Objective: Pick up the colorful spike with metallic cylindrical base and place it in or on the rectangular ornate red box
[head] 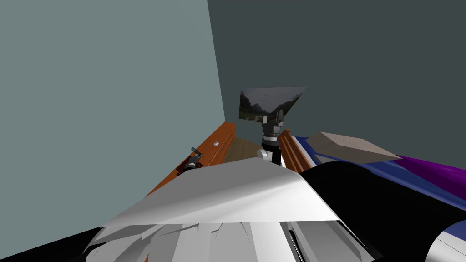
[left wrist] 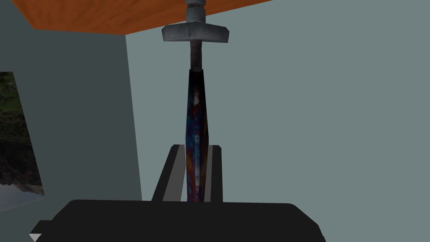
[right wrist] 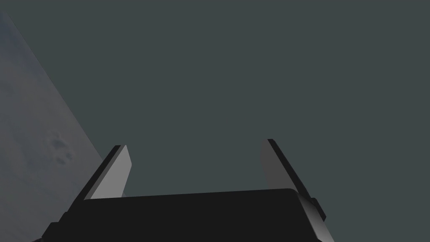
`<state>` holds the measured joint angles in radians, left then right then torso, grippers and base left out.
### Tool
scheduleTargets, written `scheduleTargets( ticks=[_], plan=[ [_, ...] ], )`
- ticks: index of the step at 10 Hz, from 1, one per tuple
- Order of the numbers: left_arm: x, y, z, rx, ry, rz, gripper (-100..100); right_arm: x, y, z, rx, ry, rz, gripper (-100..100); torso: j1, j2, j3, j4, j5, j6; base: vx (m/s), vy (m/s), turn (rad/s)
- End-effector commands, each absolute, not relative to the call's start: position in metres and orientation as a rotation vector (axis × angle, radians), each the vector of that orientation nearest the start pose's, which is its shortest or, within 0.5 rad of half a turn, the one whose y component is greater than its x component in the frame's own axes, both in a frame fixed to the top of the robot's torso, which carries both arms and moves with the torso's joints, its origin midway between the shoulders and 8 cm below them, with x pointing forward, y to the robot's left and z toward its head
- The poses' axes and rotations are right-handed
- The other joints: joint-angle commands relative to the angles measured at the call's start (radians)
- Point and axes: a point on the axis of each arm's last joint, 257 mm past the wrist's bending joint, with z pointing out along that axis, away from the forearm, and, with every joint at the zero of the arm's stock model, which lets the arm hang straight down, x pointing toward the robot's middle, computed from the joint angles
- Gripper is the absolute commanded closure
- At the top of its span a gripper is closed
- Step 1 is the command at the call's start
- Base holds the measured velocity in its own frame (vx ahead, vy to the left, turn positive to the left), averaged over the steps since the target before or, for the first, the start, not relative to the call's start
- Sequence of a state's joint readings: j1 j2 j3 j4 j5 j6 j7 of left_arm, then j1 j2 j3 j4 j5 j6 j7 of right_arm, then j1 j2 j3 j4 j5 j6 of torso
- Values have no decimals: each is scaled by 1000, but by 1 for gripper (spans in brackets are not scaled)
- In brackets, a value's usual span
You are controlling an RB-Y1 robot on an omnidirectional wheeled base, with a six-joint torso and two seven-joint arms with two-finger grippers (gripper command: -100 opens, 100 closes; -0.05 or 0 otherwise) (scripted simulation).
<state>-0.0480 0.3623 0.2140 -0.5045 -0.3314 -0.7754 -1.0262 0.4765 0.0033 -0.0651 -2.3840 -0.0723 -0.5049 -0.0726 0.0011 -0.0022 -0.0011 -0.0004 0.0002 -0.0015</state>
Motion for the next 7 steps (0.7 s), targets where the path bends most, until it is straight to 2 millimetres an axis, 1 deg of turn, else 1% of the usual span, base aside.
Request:
scheduleTargets(
  ticks=[1,2,3,5,6,7],
  plan=[
    [398,443,-450,-66,1824,48,100,315,-299,79,607,456,1390,0,0,0,0,0,0,0,0,0,0],
    [398,443,-450,-66,1824,48,0,315,-299,79,607,456,1390,0,0,0,0,0,0,0,0,0,0],
    [403,452,-437,-48,1805,42,100,315,-299,79,607,456,1390,0,0,0,0,0,0,0,-139,-57,-23],
    [408,460,-425,-36,1790,36,100,315,-299,79,607,456,1391,0,-7,14,7,2,-1,-1,-221,-112,-5],
    [408,460,-425,-36,1790,36,100,315,-299,79,607,456,1391,0,-9,16,9,3,-2,-1,-158,-66,7],
    [412,469,-414,-30,1778,31,100,315,-299,79,607,456,1391,0,-6,14,8,3,-2,-1,-169,-49,-8]
  ],
)
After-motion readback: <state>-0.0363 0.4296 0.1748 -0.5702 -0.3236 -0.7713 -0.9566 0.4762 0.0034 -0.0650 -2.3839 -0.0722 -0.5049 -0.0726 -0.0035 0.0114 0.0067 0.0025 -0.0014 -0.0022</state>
